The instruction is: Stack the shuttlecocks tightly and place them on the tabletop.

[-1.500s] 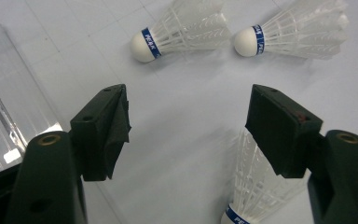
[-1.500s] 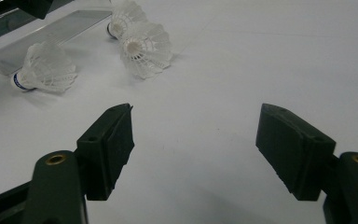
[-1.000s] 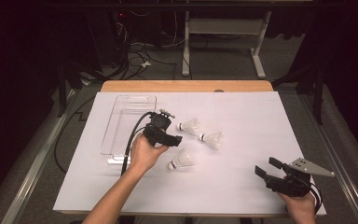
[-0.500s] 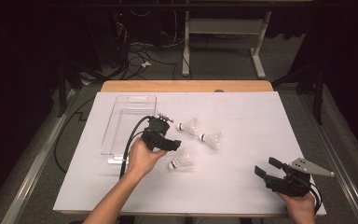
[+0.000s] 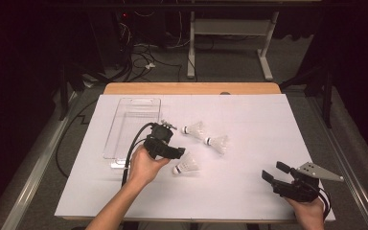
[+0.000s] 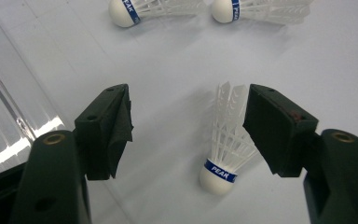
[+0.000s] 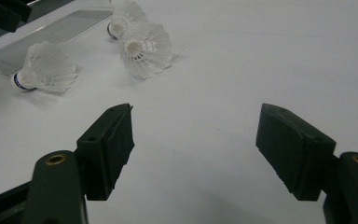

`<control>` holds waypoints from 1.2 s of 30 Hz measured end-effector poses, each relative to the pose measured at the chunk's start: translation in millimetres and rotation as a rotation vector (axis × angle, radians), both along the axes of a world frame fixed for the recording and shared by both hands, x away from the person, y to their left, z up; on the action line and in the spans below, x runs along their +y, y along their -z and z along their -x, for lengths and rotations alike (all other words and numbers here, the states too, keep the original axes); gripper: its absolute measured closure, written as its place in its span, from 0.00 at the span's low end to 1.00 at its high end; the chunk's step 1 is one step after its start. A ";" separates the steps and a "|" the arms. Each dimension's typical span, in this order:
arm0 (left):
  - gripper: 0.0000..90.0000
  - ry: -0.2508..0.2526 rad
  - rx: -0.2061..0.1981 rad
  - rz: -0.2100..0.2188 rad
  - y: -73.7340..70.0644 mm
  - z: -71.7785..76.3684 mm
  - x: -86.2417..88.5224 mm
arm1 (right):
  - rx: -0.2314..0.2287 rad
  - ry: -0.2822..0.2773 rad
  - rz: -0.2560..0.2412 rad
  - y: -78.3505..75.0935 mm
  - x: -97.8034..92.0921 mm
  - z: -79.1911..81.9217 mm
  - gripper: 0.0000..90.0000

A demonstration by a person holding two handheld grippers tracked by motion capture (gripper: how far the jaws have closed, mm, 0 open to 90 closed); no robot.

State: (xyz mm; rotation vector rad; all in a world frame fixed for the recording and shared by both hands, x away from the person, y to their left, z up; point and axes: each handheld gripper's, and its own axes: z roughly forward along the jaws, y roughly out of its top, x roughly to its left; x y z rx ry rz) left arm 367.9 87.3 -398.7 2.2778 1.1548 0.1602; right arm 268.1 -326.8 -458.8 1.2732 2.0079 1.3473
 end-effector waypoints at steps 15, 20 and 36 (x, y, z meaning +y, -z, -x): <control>0.37 0.022 -0.003 0.007 1.9 10.2 -0.1 | -0.001 -0.001 0.009 0.1 0.5 0.4 0.31; 0.37 0.025 0.004 0.012 4.5 13.8 1.2 | -0.001 -0.003 0.012 0.1 0.7 0.4 0.31; 0.37 0.043 -0.009 0.022 9.9 30.8 9.4 | 0.002 -0.006 0.018 0.3 2.7 0.3 0.31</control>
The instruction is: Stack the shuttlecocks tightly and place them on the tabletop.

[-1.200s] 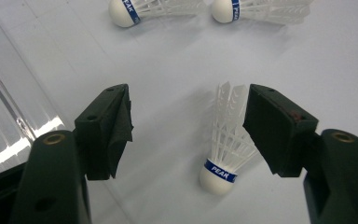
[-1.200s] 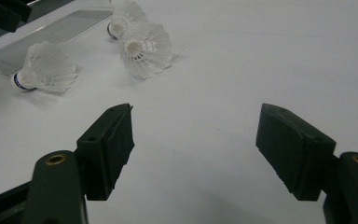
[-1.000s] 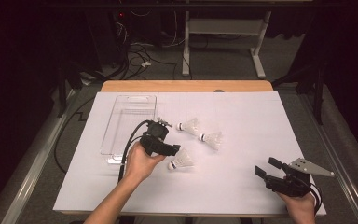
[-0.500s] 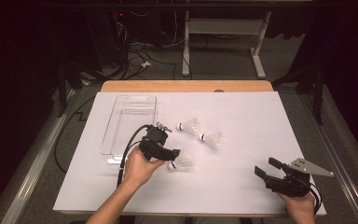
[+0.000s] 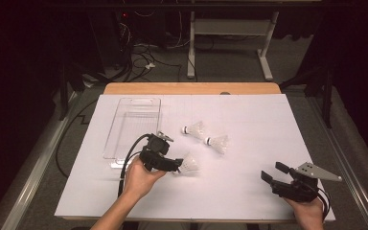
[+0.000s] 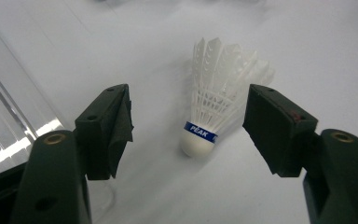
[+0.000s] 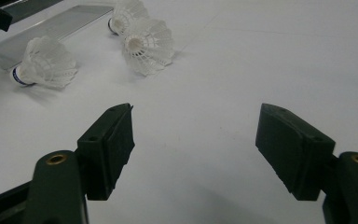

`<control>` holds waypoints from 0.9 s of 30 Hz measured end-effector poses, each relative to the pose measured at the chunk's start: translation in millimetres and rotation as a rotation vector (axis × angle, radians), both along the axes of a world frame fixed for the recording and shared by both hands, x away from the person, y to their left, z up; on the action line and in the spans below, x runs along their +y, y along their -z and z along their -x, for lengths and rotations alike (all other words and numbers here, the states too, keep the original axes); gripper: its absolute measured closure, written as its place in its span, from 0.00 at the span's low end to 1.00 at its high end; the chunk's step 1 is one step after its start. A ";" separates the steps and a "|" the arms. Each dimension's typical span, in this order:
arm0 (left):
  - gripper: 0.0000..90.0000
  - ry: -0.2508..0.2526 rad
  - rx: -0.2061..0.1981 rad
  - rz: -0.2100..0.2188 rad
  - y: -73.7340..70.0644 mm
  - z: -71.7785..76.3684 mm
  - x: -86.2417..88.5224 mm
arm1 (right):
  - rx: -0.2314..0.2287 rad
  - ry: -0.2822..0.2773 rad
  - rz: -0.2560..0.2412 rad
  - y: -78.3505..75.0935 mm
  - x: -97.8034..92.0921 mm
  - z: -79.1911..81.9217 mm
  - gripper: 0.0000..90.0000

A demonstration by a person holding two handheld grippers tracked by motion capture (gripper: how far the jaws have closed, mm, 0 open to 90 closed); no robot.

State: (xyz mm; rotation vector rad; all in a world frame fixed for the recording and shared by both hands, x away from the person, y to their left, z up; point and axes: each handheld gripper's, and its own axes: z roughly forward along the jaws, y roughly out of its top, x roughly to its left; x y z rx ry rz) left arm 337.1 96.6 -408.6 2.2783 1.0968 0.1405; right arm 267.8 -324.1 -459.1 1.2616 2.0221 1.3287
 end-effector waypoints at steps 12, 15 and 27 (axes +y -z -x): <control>0.37 0.023 0.001 0.018 4.0 11.5 1.8 | 0.001 0.000 0.003 0.1 0.2 -0.2 0.31; 0.37 0.022 0.004 0.025 5.7 13.7 3.2 | 0.000 -0.002 0.004 0.1 0.3 -0.1 0.31; 0.37 0.027 -0.016 0.028 5.8 23.7 6.2 | 0.001 -0.002 0.005 0.2 0.5 -0.1 0.31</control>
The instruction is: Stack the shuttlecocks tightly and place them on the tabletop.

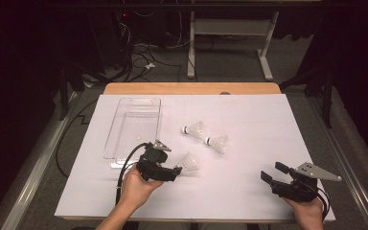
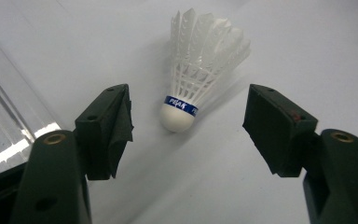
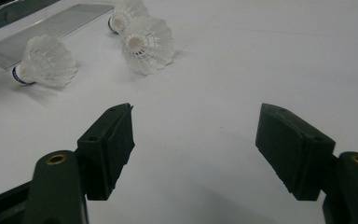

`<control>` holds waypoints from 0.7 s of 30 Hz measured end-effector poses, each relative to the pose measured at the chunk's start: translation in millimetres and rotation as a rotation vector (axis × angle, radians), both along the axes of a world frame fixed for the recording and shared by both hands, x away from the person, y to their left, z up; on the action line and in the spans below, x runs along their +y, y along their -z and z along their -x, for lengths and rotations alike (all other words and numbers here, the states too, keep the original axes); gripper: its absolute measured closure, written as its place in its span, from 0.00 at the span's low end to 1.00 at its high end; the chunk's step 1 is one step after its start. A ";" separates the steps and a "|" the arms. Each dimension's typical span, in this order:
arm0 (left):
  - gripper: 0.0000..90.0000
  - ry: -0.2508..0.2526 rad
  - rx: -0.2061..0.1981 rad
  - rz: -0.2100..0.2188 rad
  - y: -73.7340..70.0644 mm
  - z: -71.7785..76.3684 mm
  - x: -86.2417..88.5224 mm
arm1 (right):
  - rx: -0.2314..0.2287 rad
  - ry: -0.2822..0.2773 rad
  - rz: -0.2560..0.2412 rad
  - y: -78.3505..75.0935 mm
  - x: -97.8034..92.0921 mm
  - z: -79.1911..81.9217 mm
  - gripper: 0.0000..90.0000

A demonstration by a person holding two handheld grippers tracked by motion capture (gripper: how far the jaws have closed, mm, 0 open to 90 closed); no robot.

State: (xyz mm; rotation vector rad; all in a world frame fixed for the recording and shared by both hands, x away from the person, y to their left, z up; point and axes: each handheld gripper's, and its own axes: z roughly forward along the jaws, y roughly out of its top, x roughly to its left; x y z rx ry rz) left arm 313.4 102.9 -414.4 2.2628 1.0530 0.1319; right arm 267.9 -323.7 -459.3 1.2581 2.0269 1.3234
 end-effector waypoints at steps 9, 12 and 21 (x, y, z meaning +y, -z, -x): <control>0.37 0.006 0.001 0.006 0.5 6.1 5.4 | 0.001 0.000 0.000 0.0 -0.1 0.0 0.31; 0.37 0.007 -0.005 0.011 0.3 9.3 7.0 | 0.002 0.001 0.000 0.0 0.0 0.0 0.31; 0.37 0.003 -0.015 0.017 3.1 16.5 13.2 | 0.002 0.001 0.000 0.0 0.1 0.2 0.31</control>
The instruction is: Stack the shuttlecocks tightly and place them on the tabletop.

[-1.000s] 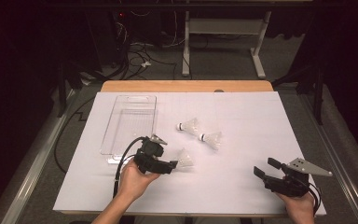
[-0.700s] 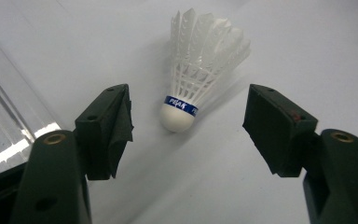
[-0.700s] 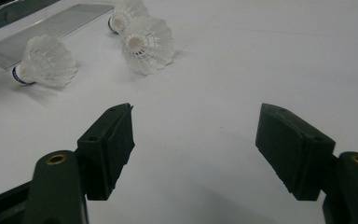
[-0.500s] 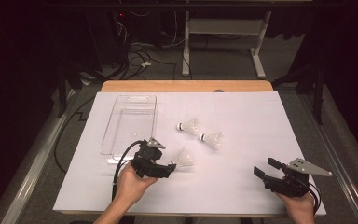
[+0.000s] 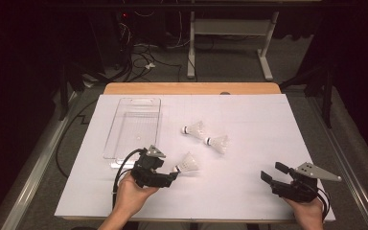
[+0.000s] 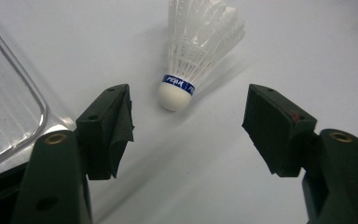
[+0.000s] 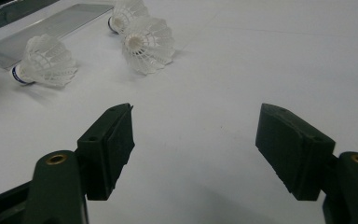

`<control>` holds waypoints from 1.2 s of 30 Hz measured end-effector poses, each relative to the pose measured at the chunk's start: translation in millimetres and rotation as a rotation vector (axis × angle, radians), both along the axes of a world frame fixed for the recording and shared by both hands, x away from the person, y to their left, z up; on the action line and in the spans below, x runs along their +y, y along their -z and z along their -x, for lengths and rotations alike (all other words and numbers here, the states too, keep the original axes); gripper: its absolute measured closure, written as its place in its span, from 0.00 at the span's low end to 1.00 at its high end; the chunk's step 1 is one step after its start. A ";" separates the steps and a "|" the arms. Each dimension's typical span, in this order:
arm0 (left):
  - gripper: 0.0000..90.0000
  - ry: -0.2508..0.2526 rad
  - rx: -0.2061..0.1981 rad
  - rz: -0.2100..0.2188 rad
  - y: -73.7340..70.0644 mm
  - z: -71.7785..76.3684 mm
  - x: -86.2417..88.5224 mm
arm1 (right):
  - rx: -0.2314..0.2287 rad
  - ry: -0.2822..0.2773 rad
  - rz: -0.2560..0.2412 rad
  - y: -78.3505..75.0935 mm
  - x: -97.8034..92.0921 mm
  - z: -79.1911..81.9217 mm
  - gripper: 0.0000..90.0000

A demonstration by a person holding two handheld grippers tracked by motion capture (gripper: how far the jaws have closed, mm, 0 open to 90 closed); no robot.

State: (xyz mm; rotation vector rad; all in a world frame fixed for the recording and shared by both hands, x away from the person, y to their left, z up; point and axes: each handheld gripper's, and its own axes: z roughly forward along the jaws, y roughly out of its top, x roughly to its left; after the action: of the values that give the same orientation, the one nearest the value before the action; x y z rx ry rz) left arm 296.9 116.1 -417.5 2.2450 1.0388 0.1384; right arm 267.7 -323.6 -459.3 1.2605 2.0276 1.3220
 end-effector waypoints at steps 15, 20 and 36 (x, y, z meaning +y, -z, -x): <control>0.38 -0.023 -0.026 0.005 4.6 9.3 13.0 | 0.002 0.003 0.000 0.4 -0.1 -0.5 0.31; 0.38 -0.030 -0.033 0.006 5.1 12.7 16.6 | -0.004 0.007 0.001 -0.1 0.0 0.1 0.31; 0.38 -0.056 -0.046 0.009 13.6 21.3 32.3 | -0.001 0.007 0.007 0.1 1.4 0.0 0.31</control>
State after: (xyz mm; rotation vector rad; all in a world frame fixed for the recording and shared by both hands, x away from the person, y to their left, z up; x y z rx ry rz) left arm 275.6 148.4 -431.1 2.1952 1.0760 0.2074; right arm 267.7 -322.2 -459.4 1.2624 2.0243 1.3109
